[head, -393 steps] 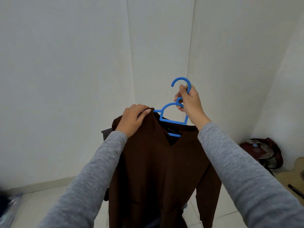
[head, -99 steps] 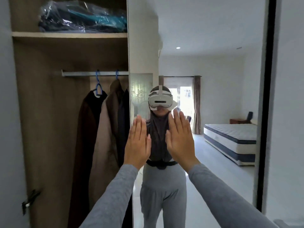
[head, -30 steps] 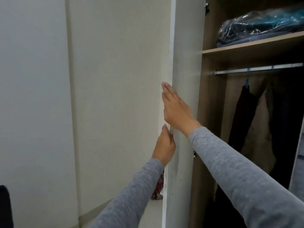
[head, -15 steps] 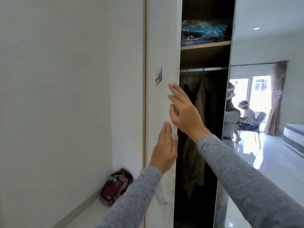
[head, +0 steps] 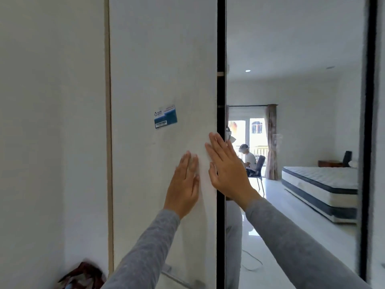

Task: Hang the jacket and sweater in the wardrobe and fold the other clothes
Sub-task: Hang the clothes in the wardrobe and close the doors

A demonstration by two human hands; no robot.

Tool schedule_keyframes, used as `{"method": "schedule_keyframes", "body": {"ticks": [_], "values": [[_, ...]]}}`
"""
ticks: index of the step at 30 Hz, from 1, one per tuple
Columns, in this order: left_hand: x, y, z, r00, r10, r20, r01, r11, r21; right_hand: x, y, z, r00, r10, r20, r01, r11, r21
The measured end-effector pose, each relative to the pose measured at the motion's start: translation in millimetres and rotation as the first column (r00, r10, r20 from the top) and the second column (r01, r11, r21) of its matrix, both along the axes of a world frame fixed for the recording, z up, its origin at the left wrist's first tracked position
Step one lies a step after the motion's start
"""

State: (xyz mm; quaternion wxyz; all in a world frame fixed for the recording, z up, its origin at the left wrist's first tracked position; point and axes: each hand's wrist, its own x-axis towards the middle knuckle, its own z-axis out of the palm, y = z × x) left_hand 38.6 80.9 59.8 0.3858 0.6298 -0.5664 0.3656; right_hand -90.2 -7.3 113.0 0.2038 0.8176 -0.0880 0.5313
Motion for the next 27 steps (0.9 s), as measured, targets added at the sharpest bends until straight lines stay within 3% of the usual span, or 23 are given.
{"method": "schedule_keyframes", "body": {"ticks": [9, 27], "values": [[42.1, -77.4, 19.8, 0.977, 0.17, 0.129, -0.169, 0.985, -0.017, 39.7, -63.8, -16.5, 0.995, -0.093, 0.02, 0.091, 0.993, 0.078], [85.4, -154.3, 10.3, 0.951, 0.245, 0.188, -0.217, 0.964, -0.156, 85.9, -143.8, -30.0, 0.986, -0.131, 0.106, 0.127, 0.991, 0.046]]}}
